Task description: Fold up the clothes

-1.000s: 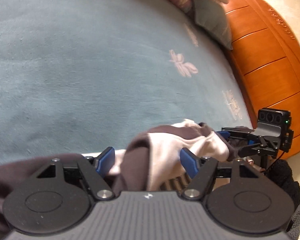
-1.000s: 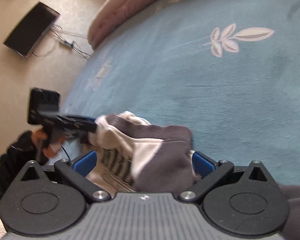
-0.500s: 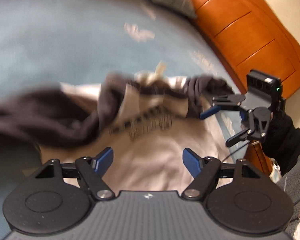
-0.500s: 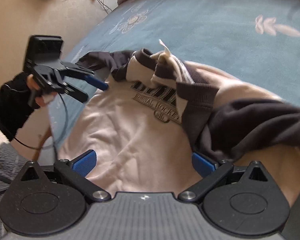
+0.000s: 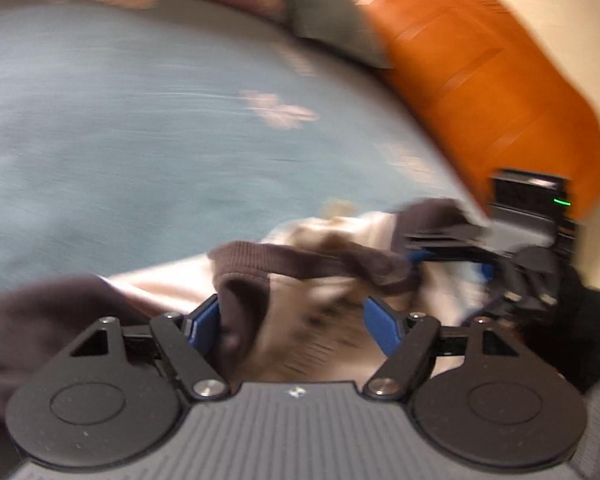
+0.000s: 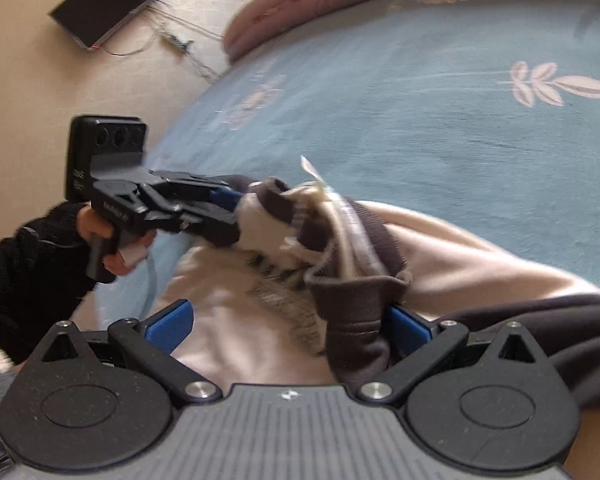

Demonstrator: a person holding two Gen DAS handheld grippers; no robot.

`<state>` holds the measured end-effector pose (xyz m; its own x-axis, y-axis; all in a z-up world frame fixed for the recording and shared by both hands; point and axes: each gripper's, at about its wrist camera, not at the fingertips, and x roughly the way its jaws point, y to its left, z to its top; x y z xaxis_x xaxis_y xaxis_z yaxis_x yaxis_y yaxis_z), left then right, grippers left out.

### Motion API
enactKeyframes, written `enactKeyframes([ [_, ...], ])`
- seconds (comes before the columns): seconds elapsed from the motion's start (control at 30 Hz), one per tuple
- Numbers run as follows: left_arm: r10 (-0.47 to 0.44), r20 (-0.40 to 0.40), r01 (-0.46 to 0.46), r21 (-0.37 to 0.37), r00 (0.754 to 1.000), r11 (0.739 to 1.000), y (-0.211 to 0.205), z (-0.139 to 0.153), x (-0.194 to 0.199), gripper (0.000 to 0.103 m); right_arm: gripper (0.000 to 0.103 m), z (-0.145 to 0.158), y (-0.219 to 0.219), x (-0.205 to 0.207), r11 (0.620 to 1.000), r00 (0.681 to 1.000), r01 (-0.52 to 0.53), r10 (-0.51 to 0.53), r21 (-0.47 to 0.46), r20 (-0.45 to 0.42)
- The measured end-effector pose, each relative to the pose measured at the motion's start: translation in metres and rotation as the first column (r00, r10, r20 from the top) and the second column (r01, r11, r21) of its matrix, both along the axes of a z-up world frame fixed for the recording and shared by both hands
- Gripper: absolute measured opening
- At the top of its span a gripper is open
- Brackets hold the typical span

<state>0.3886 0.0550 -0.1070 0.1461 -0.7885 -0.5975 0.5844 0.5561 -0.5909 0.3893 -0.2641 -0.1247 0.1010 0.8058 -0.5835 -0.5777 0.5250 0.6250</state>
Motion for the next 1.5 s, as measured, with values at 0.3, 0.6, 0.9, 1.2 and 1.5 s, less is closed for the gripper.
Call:
enactKeyframes([
  [0.3,-0.042,0.071,0.032,0.143,0.997,0.989,0.019,0.007,-0.052,0.076,0.103,0.018,-0.010,-0.045,0.984,0.996,-0.052,0.063,-0.171,0.061],
  [0.6,-0.066,0.180,0.034,0.179,0.981,0.983,-0.012,-0.013,-0.024,0.076,0.100,0.004,0.014,-0.018,0.976,0.980,-0.028,0.069,-0.216,0.188],
  [0.9,-0.171,0.251,0.107,0.249,0.953,0.963,-0.023,-0.024,-0.042,0.073,0.086,-0.012,0.013,-0.023,0.968,0.974,-0.065,0.115,-0.244,0.198],
  [1.2,-0.158,0.229,0.097,0.256,0.961,0.962,-0.007,-0.028,-0.029,0.044,0.078,-0.016,0.005,-0.011,0.967,0.974,-0.081,0.129,-0.243,0.187],
  [1.5,-0.142,0.248,0.066,0.291,0.958,0.955,-0.012,-0.030,-0.026,0.035,0.047,-0.024,-0.018,-0.008,0.985,0.980,-0.009,0.043,-0.172,0.196],
])
